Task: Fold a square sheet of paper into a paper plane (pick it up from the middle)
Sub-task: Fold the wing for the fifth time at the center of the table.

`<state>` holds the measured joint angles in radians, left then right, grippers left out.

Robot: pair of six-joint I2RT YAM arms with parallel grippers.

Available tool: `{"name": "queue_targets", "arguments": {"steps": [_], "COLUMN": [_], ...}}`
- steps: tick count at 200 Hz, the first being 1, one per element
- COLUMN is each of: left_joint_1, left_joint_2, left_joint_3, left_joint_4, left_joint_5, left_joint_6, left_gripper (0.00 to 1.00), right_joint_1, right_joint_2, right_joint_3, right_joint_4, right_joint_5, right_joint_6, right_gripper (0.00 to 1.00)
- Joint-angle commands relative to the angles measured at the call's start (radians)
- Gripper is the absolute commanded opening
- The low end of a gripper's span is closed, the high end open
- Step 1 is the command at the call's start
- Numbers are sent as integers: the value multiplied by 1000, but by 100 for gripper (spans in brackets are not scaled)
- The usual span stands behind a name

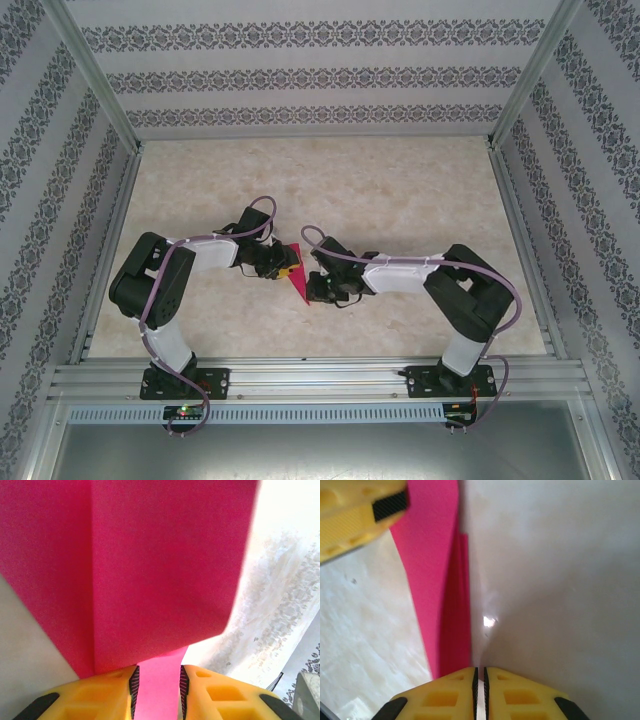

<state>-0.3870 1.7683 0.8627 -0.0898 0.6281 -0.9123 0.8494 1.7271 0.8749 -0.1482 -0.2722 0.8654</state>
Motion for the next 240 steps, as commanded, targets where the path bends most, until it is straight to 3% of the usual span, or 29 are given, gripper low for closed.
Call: {"name": "queue_targets", "arguments": {"steps": [1, 29, 41, 71, 107, 240], "left_joint_1": [-2, -1, -2, -1, -1, -2], "left_joint_2": [44, 45, 45, 46, 49, 55], "left_joint_3": [-11, -11, -11, -8, -8, -3], "left_joint_4": [-106, -110, -109, -110, -113, -120], "left_joint_5": [-92, -93, -92, -92, -85, -91], "left_joint_6": [19, 20, 22, 23, 25, 23], "left_gripper": [32, 32, 32, 32, 32, 32], "right_joint_1": [5, -12, -20, -32, -54, -64], "right_joint_2": [-79, -155, -154, -32, 83, 126], "right_joint_3": [-2, -20, -32, -19, -19, -93], "right_joint_4": [-92, -4, 90, 308, 456, 273], "right_joint_5": [59, 34, -37, -195, -255, -235], "right_joint_6": [-26, -8, 8, 108, 192, 133], "right_gripper": [16, 19, 14, 1, 0, 0]}}
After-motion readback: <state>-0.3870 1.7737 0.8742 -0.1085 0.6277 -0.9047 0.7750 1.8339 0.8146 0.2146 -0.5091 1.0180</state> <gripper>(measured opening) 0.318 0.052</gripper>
